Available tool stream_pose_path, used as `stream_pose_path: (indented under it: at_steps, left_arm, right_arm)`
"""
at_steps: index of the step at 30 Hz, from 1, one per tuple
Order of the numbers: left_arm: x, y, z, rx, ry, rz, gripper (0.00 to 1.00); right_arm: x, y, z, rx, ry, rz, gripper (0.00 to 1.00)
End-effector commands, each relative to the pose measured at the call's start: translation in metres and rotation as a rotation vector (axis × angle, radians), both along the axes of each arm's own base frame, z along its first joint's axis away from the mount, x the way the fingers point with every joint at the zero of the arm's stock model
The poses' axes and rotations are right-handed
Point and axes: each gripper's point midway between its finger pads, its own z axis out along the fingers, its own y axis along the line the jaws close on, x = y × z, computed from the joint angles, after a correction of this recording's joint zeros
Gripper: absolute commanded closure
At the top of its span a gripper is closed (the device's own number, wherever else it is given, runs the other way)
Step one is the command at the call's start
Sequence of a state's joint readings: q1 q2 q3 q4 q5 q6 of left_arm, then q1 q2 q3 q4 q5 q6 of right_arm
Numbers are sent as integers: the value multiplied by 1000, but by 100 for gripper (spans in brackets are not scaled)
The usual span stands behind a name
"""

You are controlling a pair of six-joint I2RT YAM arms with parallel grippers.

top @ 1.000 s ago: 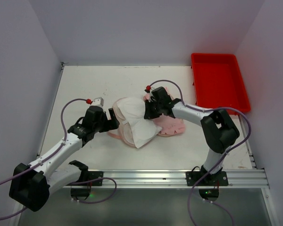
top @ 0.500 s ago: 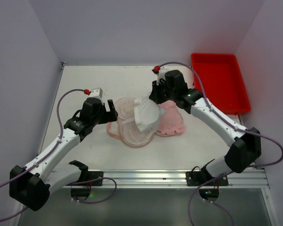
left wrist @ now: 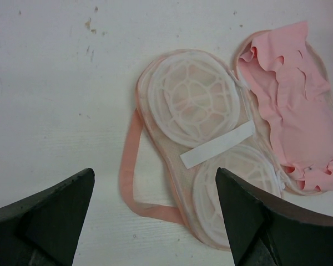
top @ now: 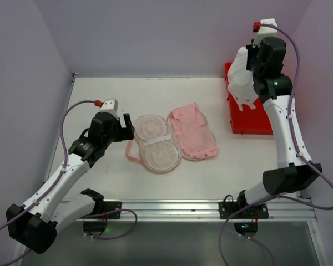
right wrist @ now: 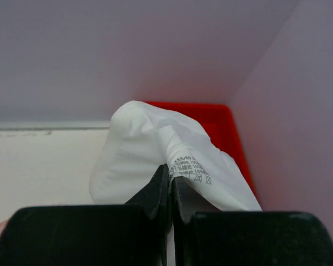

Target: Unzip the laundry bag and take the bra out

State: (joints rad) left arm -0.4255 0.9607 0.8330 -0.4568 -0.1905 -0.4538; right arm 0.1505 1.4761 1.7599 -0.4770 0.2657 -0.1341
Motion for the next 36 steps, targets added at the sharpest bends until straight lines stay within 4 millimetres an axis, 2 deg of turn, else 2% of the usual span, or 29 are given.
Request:
stream_pose_path:
  at_steps: [1, 3, 4, 6, 8, 9, 11, 16, 18, 20, 21, 23, 24, 25, 26, 27, 28, 30, 31, 32, 33, 34, 35, 36]
  left_arm:
    - [2, 6, -4, 36, -22, -11, 6]
    - [1, 4, -8, 41, -11, -22, 6]
    - [1, 2, -9, 39, -6, -34, 6]
    - [2, 2, -10, 52, -3, -42, 6]
    - [2, 4, -11, 59, -3, -42, 6]
    - [1, 4, -12, 59, -1, -42, 6]
    - [2, 2, -13, 51, -2, -49, 6]
    - [2, 3, -20, 52, 21, -52, 6]
    - [2, 2, -20, 48, 23, -55, 6]
    - [2, 2, -21, 42, 25, -59, 6]
    - [2, 2, -23, 43, 30, -59, 6]
    - [1, 3, -24, 43, 34, -57, 6]
    - [1, 3, -24, 43, 34, -57, 6]
    - [1, 3, -24, 40, 32, -57, 6]
    - [0, 4, -24, 41, 32, -54, 6]
    - [0, 3, -24, 39, 34, -55, 6]
    - [0, 3, -24, 39, 32, -54, 6]
    - [1, 2, -23, 31, 31, -54, 6]
    - [1, 1, -24, 22, 34, -57, 6]
    - [1, -1, -25, 9, 39, -55, 6]
    - [2, -4, -25, -2, 40, -60, 6]
    - [1, -8, -29, -13, 56, -73, 5]
    - [2, -10, -30, -31, 67, -68, 5]
    - [3, -13, -30, -45, 73, -68, 5]
  right_arm:
    - [34, -61, 2, -129, -1, -234, 100]
    - [53, -73, 3, -120, -32, -267, 100]
    - [66, -84, -15, -117, -9, -289, 100]
    - [83, -93, -27, -135, -17, -308, 100]
    - [98, -101, -66, -188, 44, -303, 100]
    - [104, -99, -77, -193, 53, -282, 100]
    - [112, -104, -119, -152, 136, -224, 100]
    - [110, -114, -200, -63, 297, -174, 99]
    - [108, -119, -220, -27, 340, -187, 98]
    - [106, -124, -231, 58, 362, -195, 95]
    - [102, -128, -245, 82, 400, -212, 93]
    - [101, -139, -245, 121, 405, -266, 92]
    - [99, -142, -250, 142, 420, -289, 88]
    - [100, -144, -246, 150, 414, -302, 84]
    - [100, -145, -243, 173, 411, -321, 74]
    - [94, -144, -244, 211, 434, -357, 59]
    - [97, -145, -229, 232, 408, -381, 39]
    - [88, -143, -216, 271, 413, -415, 32]
    - [87, -135, -208, 309, 396, -412, 31]
    - [79, -128, -182, 327, 345, -397, 30]
    - [77, -120, -167, 356, 297, -387, 27]
    - [69, -98, -172, 371, 311, -342, 25]
    - [56, -84, -141, 388, 247, -300, 19]
    - [54, -56, -131, 404, 220, -234, 16]
